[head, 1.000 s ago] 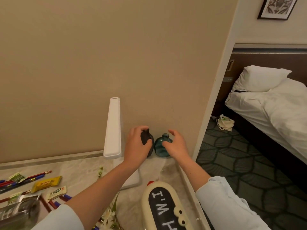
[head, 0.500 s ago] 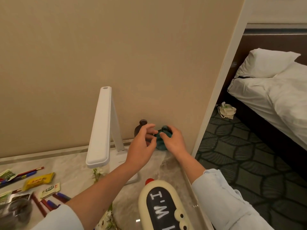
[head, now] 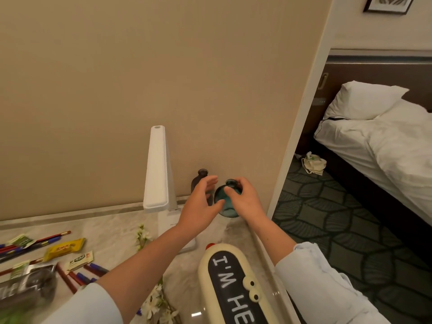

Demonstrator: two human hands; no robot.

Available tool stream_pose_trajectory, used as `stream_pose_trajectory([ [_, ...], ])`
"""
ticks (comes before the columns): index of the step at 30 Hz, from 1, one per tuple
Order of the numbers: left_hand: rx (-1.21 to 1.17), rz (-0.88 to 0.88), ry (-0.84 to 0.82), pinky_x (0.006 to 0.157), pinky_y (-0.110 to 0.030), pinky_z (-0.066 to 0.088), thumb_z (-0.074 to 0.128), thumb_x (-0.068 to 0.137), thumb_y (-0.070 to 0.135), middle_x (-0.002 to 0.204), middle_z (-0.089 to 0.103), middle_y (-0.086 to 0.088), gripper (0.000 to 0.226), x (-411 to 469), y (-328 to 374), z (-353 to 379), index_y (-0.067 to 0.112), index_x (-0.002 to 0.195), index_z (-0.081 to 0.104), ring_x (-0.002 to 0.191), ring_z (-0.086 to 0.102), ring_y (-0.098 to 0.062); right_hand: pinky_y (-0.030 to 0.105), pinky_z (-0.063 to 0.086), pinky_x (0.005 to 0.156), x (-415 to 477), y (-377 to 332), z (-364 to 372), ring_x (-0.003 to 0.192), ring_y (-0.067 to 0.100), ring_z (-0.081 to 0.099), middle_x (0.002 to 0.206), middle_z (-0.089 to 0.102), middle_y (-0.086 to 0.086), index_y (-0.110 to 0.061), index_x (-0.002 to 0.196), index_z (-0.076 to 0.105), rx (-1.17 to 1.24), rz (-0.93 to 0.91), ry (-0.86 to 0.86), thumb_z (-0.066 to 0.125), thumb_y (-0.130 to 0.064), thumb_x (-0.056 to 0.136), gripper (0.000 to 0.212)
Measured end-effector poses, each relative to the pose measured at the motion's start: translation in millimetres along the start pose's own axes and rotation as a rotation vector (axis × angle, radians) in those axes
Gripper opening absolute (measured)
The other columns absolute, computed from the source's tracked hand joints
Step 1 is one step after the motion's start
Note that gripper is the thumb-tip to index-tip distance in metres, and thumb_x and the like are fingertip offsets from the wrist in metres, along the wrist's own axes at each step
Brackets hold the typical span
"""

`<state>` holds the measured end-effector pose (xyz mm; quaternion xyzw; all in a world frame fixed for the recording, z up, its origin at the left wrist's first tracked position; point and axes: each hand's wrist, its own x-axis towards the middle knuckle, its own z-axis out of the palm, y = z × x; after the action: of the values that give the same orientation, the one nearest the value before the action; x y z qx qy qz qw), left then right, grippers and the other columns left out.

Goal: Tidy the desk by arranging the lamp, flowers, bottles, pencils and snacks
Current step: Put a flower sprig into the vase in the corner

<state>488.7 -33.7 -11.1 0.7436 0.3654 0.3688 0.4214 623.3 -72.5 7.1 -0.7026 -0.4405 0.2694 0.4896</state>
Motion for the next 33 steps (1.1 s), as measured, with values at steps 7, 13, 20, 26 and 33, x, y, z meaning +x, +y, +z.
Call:
stream_pose_trajectory([
  [7, -0.073, -0.071, 0.035, 0.089, -0.014, 0.043, 0.077, 0.078, 0.024, 0.121, 0.056, 0.011, 0.063, -33.4, 18.2, -25.9, 0.023, 0.132, 0.045, 0.114, 0.054, -0.005, 0.031, 0.052, 0.085, -44.6, -47.7, 7.5, 0.097, 0.015, 0.061, 0.104, 0.064, 0.0, -0.018, 0.109, 0.057, 0.069, -0.053, -0.082, 0.06, -0.024, 0.092, 0.018],
  [13, -0.074, -0.085, 0.086, 0.088, -0.023, 0.05, 0.077, 0.078, 0.026, 0.115, 0.062, 0.004, 0.053, -71.8, 19.0, -69.0, 0.02, 0.125, 0.053, 0.106, 0.06, -0.01, 0.029, 0.051, 0.081, -81.3, -74.2, 38.7, 0.098, 0.017, 0.062, 0.107, 0.063, 0.002, -0.019, 0.112, 0.056, 0.098, -0.065, -0.162, 0.06, -0.025, 0.092, 0.021],
  [20, -0.058, -0.112, 0.175, 0.077, -0.012, 0.047, 0.078, 0.077, 0.027, 0.108, 0.061, 0.016, 0.044, -118.4, 3.1, -135.8, 0.033, 0.113, 0.054, 0.101, 0.059, 0.001, 0.028, 0.05, 0.083, -112.7, -101.4, 105.1, 0.096, 0.016, 0.06, 0.1, 0.062, -0.003, -0.019, 0.108, 0.057, 0.089, -0.077, -0.235, 0.062, -0.025, 0.09, 0.02],
  [26, -0.021, -0.185, 0.262, 0.076, -0.012, 0.045, 0.076, 0.077, 0.037, 0.108, 0.057, 0.024, 0.043, -150.6, -17.2, -211.5, 0.041, 0.112, 0.051, 0.1, 0.056, 0.004, 0.018, 0.042, 0.064, -137.3, -136.1, 178.9, 0.084, 0.003, 0.056, 0.095, 0.06, -0.008, -0.022, 0.108, 0.057, 0.104, -0.11, -0.337, 0.062, -0.027, 0.091, 0.019],
  [33, -0.009, -0.21, 0.329, 0.079, -0.015, 0.046, 0.079, 0.075, 0.031, 0.108, 0.06, 0.021, 0.048, -178.2, -46.8, -323.1, 0.041, 0.112, 0.051, 0.102, 0.058, 0.001, 0.026, 0.047, 0.076, -161.7, -193.4, 280.4, 0.095, 0.016, 0.06, 0.104, 0.062, 0.0, -0.02, 0.11, 0.057, 0.137, -0.118, -0.403, 0.064, -0.024, 0.09, 0.022],
])
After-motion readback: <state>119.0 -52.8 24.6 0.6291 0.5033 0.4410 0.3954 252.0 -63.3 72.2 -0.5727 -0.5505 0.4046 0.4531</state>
